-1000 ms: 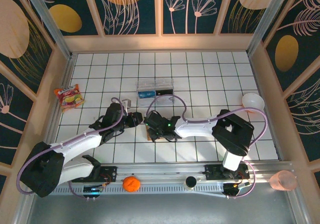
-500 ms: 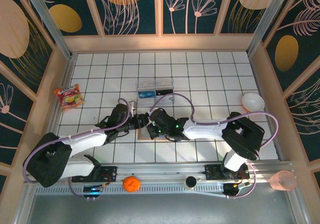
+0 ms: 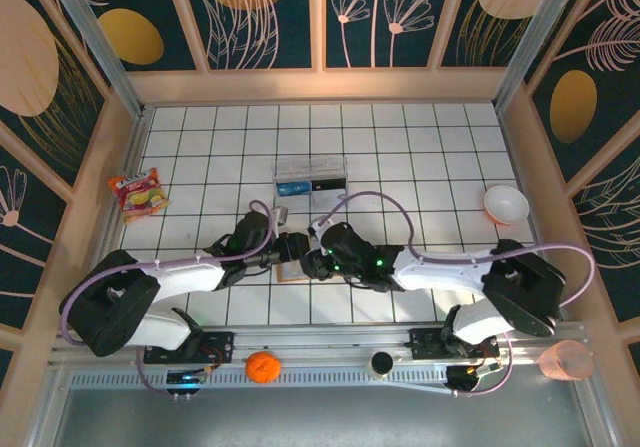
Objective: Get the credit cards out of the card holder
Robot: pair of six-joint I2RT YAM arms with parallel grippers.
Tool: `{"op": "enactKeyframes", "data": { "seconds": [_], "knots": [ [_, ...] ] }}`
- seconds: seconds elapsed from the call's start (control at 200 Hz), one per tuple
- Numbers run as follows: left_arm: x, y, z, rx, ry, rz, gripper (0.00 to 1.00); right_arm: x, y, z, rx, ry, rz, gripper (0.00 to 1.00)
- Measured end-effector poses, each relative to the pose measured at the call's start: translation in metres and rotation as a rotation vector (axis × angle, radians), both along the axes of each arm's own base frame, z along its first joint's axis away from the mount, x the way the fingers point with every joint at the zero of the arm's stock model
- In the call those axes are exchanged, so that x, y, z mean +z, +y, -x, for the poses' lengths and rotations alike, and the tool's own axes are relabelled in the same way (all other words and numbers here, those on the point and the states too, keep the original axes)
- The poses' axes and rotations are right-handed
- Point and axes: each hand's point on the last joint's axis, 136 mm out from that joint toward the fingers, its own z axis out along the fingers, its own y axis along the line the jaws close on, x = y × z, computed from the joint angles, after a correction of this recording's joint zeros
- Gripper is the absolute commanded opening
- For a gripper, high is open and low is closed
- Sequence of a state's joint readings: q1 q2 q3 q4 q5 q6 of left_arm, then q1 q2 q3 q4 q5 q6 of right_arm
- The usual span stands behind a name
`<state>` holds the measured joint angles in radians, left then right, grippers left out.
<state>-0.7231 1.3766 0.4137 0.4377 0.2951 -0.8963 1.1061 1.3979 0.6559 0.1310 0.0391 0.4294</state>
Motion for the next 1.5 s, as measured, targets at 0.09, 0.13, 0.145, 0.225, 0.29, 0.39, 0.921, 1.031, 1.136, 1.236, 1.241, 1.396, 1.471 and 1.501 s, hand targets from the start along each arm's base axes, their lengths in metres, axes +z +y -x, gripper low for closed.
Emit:
{"op": "enactKeyframes", "data": {
  "seconds": [0.09,0.13,0.145,0.225,0.29,0.39,0.921,1.031,1.136,1.236,1.241,1.396,1.471,1.501],
  "knots": [
    [0.005,-0.007,0.003,-0.017,0.001,0.018,0.41,0.01,-0.015,-0.001,-0.043,-0.026,-0.013,0.38],
    [0.008,-0.011,0.005,-0.027,0.0,0.025,0.41,0.014,-0.021,-0.002,-0.062,-0.03,-0.021,0.38],
    [0.009,-0.013,0.005,-0.032,-0.001,0.027,0.41,0.016,-0.023,-0.002,-0.068,-0.033,-0.023,0.38],
    [0.014,-0.026,0.005,-0.056,-0.006,0.035,0.4,0.021,-0.036,-0.003,-0.105,-0.04,-0.033,0.38],
    [0.014,-0.038,0.005,-0.077,0.0,0.035,0.39,0.02,-0.048,-0.004,-0.134,-0.039,-0.027,0.38],
    [0.006,-0.059,0.006,-0.122,0.023,0.033,0.38,0.014,-0.065,-0.004,-0.179,-0.027,0.003,0.37],
    [0.079,-0.012,-0.021,0.045,-0.159,0.04,0.3,0.017,-0.068,-0.016,-0.179,0.038,-0.071,0.22],
    [0.058,0.022,-0.026,0.13,-0.157,-0.072,0.24,0.006,-0.045,-0.011,-0.088,0.095,-0.052,0.18],
    [0.019,0.044,-0.014,0.143,-0.099,-0.188,0.23,-0.002,-0.023,-0.011,-0.028,0.14,-0.046,0.15],
    [-0.009,0.057,-0.003,0.131,-0.049,-0.264,0.21,-0.01,-0.009,-0.012,0.012,0.173,-0.035,0.14],
    [-0.01,0.057,-0.002,0.13,-0.048,-0.267,0.21,-0.01,-0.008,-0.012,0.013,0.174,-0.034,0.14],
    [-0.035,0.061,0.003,0.1,-0.006,-0.338,0.17,-0.026,0.006,-0.015,0.035,0.217,0.003,0.11],
    [-0.042,0.062,0.004,0.091,0.003,-0.356,0.15,-0.036,0.007,-0.013,0.036,0.236,0.029,0.1],
    [-0.043,0.062,0.004,0.087,0.006,-0.36,0.14,-0.04,0.005,-0.011,0.036,0.246,0.043,0.1]
  ]
}}
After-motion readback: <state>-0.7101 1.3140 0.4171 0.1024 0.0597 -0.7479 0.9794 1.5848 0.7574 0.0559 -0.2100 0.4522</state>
